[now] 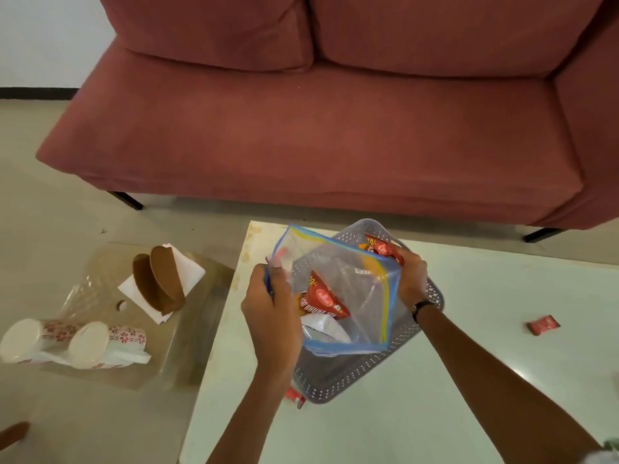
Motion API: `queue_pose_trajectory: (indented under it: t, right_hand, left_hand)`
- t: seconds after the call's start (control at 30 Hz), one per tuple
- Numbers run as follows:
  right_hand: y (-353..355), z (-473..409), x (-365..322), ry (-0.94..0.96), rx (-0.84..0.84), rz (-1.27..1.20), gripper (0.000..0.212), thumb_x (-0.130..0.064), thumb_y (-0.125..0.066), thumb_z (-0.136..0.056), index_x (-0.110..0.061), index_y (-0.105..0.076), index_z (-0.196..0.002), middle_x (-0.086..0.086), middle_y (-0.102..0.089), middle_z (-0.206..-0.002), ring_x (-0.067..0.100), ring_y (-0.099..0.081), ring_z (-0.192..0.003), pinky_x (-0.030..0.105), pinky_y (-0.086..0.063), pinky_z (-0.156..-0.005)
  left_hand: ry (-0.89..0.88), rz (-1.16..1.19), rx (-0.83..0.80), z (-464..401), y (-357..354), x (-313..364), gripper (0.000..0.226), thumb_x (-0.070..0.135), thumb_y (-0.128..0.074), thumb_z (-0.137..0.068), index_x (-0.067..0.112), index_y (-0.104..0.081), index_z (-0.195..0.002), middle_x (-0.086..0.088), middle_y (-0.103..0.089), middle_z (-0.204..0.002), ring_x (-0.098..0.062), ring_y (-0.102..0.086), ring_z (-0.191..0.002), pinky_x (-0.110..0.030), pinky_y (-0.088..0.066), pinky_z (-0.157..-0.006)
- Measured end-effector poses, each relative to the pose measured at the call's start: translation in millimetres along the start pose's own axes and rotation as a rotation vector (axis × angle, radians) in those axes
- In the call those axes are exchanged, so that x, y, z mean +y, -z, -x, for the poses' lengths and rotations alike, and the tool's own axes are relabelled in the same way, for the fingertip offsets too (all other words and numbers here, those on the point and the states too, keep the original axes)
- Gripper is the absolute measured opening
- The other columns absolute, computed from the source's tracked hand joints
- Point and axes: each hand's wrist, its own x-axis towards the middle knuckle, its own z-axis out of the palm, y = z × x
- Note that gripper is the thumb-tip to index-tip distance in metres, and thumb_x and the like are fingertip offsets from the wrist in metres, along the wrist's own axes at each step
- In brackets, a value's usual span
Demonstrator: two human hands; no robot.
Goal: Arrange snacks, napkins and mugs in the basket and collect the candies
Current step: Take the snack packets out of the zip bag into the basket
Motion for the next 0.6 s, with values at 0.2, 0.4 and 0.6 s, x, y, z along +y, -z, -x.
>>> queue_pose_trajectory:
  t: [0.2,0.4,0.6]
  right_hand:
    - [-9.8,-15.7,1.4,-0.03,-0.102,0.339,0.035,-0.037,-0.076,-0.072,-0.023,-0.07,-0.104,0.008,-0.072,-0.094,0.03,-0.065,-0.09,0.027,-0.044,-0.069]
    - [-16.9,-34.9,-10.8,-0.007,-0.02,0.374,0.015,-0.031,-0.063,-0.083,-0.018,-0.069,-0.089,0.013,-0.072,-0.09,0.036,-0.064,-0.087,0.034,-0.047,-0.07]
    - [-12.8,-48.0,-11.4,0.153,0.051,0.267,0.011,-0.017,-0.041,-0.098,-0.006,-0.046,-0.097,0.016,-0.064,-0.078,0.037,-0.059,-0.069,0.036,-0.039,-0.056]
  left_hand:
    - [0.026,0.054,-0.052,3.1,2.8,-8.0,0.021,0.033,-0.041,-0.095,0.027,-0.053,-0.079,0.008,-0.061,-0.075,-0.007,-0.063,-0.067,-0.012,-0.049,-0.051]
    - [0.013,0.056,-0.093,6.4,0.3,-16.3,0.029,0.041,-0.04,-0.087,0.018,-0.056,-0.096,0.003,-0.063,-0.086,-0.008,-0.066,-0.078,-0.006,-0.049,-0.055]
    - [0.029,0.051,-0.075,7.3,1.4,-19.6,0.033,0.045,-0.038,-0.084,0.021,-0.053,-0.101,0.009,-0.062,-0.088,-0.013,-0.066,-0.083,-0.009,-0.053,-0.06]
